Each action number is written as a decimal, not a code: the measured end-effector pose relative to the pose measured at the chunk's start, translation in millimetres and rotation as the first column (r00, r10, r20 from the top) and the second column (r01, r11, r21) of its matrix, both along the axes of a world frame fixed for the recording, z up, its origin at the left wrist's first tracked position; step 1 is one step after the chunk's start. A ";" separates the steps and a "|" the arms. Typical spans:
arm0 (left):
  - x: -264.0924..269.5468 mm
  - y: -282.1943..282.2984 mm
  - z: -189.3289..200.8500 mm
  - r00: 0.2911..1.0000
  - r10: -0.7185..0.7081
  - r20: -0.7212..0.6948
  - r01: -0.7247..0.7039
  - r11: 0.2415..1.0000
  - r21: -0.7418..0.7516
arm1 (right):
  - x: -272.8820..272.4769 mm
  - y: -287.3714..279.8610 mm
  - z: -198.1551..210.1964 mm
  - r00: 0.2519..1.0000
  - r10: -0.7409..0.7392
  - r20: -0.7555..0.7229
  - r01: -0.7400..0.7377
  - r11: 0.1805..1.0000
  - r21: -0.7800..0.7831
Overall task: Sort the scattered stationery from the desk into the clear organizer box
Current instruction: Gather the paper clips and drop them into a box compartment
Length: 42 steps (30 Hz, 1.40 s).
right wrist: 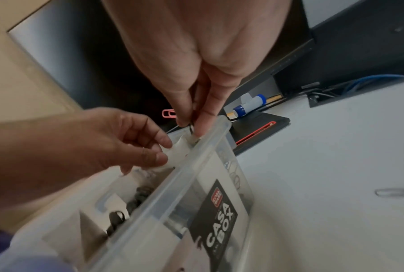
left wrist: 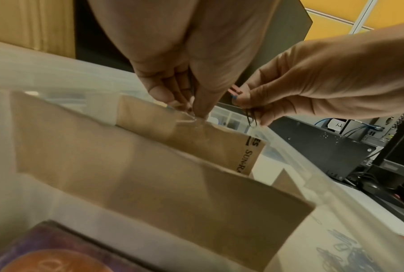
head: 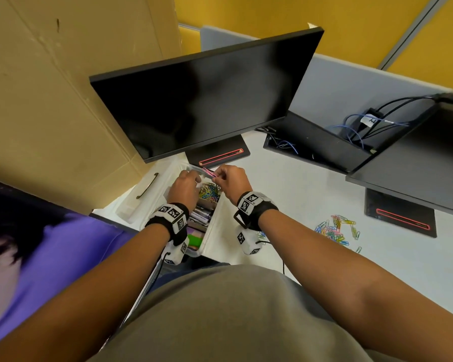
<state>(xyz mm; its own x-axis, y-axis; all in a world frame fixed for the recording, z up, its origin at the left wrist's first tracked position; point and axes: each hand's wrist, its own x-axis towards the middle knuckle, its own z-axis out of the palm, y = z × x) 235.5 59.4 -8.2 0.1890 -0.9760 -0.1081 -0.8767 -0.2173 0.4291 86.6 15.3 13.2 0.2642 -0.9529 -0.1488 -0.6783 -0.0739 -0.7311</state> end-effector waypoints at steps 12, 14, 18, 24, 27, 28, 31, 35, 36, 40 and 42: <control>6.1 1.6 -2.8 0.999 0.002 -0.042 -0.002 1.000 -0.005 | 26.4 1.6 16.0 0.749 0.243 -0.617 -0.350 0.935 -0.057; 6.2 2.1 -2.7 0.999 -0.006 -0.036 0.005 1.000 -0.011 | 26.6 0.5 16.6 0.736 0.250 -0.629 -0.356 0.933 -0.046; 4.6 2.1 -2.8 1.000 -0.009 -0.030 0.009 1.000 -0.018 | 25.4 -0.9 14.0 0.747 0.250 -0.616 -0.341 0.939 -0.032; 2.5 0.1 -2.2 0.999 -0.008 -0.033 0.007 0.999 -0.032 | 16.1 -4.8 10.0 0.897 0.184 -0.401 -0.238 0.967 -0.088; -1.7 -1.5 1.1 0.999 -0.015 -0.030 0.013 0.999 -0.046 | 4.8 -5.5 10.0 0.939 0.133 -0.317 -0.199 0.962 -0.185; -3.7 -2.3 2.2 0.999 -0.020 -0.029 0.018 0.998 -0.054 | 0.4 -6.1 9.4 0.945 0.122 -0.304 -0.190 0.960 -0.204; -13.5 -5.5 7.6 0.998 -0.041 -0.042 0.037 0.995 -0.088 | -14.7 -8.7 7.5 0.961 0.082 -0.263 -0.146 0.962 -0.232; -29.8 -11.6 13.2 0.996 -0.058 -0.066 0.051 0.993 -0.108 | -37.1 -12.1 4.5 0.964 0.028 -0.264 -0.091 0.970 -0.227; -34.1 -13.5 13.7 0.995 -0.065 -0.075 0.056 0.993 -0.107 | -43.4 -13.0 3.2 0.962 0.019 -0.273 -0.081 0.973 -0.218; -51.3 -20.5 13.0 0.990 -0.107 -0.097 0.096 0.989 -0.108 | -70.3 -15.6 -4.7 0.947 0.003 -0.320 -0.055 0.987 -0.154; -61.5 -21.8 12.8 0.984 -0.131 -0.118 0.121 0.989 -0.089 | -83.9 -14.8 -11.0 0.935 0.011 -0.353 -0.052 0.993 -0.107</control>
